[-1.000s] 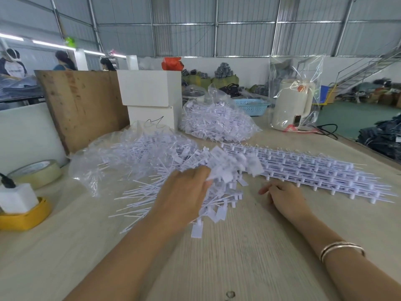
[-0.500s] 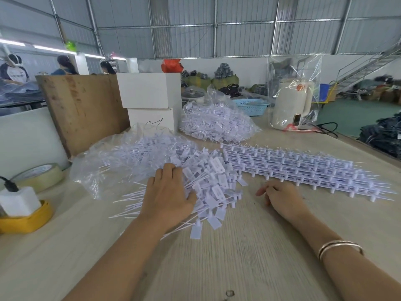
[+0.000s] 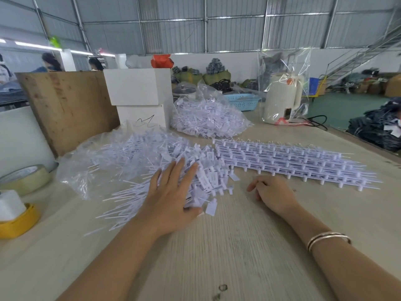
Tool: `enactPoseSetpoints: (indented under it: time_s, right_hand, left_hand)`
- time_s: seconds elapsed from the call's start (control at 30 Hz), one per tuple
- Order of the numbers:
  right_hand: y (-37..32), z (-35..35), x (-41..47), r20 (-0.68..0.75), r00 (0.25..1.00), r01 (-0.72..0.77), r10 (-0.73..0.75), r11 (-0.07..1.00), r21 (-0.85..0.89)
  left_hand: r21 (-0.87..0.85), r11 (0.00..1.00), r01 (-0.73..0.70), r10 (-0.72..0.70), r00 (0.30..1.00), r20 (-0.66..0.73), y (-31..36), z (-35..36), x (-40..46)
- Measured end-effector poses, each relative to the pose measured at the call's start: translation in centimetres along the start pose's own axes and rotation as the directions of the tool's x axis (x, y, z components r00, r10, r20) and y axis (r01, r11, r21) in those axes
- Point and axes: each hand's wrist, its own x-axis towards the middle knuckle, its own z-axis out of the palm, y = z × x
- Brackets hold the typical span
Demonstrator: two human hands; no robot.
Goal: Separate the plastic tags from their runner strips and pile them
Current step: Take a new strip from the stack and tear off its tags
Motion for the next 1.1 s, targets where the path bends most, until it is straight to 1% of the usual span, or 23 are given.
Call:
enactPoseSetpoints:
  time_s: [0.1, 0.17, 0.2, 0.3, 0.4, 0.47, 0.53, 0.63, 0.67, 0.8, 0.9, 0.97, 1.0, 1.03, 1.07, 1.1]
  right_hand:
    - [0.1, 0.1, -0.1, -0.042, 0.999, 0.01, -0.01, 1.0, -0.008]
    - [0.0, 0.3, 0.1, -0.083, 0.996, 0.027, -0.032, 0.998, -0.059]
    - [-0.1, 0.3, 0.4, -0.097, 0.994, 0.037, -0.046, 0.995, -0.094]
    - [-0.7, -0.6, 2.4, -0.136, 0.979, 0.106, -0.15, 0.951, -0.291]
    - [-1.5, -2.3, 5.3, -0.158, 0.952, 0.146, -0.262, 0.844, -0.516]
    - [-1.7, -2.8, 7.2, -0.176, 0.946, 0.104, -0.271, 0.771, -0.628]
    - [-1.8, -2.9, 8.7, -0.171, 0.956, 0.051, -0.237, 0.711, -0.702]
    - [-1.9, -2.6, 10.1, -0.143, 0.977, 0.002, -0.157, 0.681, -0.733]
    - [-1.8, -2.4, 10.4, -0.138, 0.979, -0.001, -0.152, 0.668, -0.744]
    - [-1.5, -1.5, 10.7, -0.124, 0.961, 0.053, -0.246, 0.607, -0.793]
    - [-2.0, -1.5, 10.0, -0.138, 0.924, 0.122, -0.357, 0.616, -0.778]
    - [-3.1, -2.0, 9.2, -0.171, 0.895, 0.142, -0.413, 0.626, -0.767]
    - [-3.7, -2.4, 8.8, -0.182, 0.888, 0.146, -0.423, 0.632, -0.761]
    - [-4.3, -2.7, 8.1, -0.192, 0.885, 0.146, -0.424, 0.644, -0.751]
    - [-4.9, -3.0, 7.4, -0.201, 0.883, 0.146, -0.424, 0.655, -0.742]
    - [-5.2, -3.2, 6.7, -0.204, 0.873, 0.155, -0.444, 0.647, -0.746]
  left_hand:
    - [-0.013, 0.995, -0.094, 0.09, 0.981, -0.17, 2.2, -1.2, -0.1]
    - [-0.024, 0.98, -0.197, 0.185, 0.951, -0.246, 4.0, -1.8, -0.2]
    - [-0.013, 0.966, -0.26, 0.248, 0.932, -0.263, 4.7, -1.6, -0.3]
    - [-0.037, 0.913, -0.406, 0.389, 0.895, -0.217, 5.9, -0.1, -0.5]
    - [-0.059, 0.885, -0.462, 0.449, 0.88, -0.156, 6.1, 0.8, -0.7]
    - [-0.081, 0.882, -0.464, 0.453, 0.883, -0.122, 5.9, 1.0, -0.7]
    - [-0.122, 0.879, -0.461, 0.449, 0.886, -0.116, 5.8, 1.1, -0.6]
    - [-0.154, 0.869, -0.469, 0.456, 0.883, -0.114, 5.6, 1.3, -0.4]
    - [-0.16, 0.868, -0.47, 0.458, 0.882, -0.107, 5.5, 1.4, -0.4]
    - [-0.175, 0.857, -0.484, 0.469, 0.875, -0.122, 5.4, 1.6, -0.3]
    - [-0.211, 0.844, -0.493, 0.477, 0.87, -0.126, 5.3, 1.8, -0.2]
    - [-0.282, 0.831, -0.479, 0.457, 0.878, -0.143, 5.4, 1.8, -0.2]
    - [-0.345, 0.824, -0.449, 0.423, 0.893, -0.152, 5.4, 1.8, -0.1]
    - [-0.442, 0.805, -0.395, 0.364, 0.918, -0.157, 5.5, 1.6, 0.0]
    - [-0.568, 0.76, -0.317, 0.282, 0.947, -0.153, 5.7, 1.4, 0.1]
    - [-0.695, 0.684, -0.225, 0.189, 0.973, -0.129, 5.9, 1.1, 0.2]
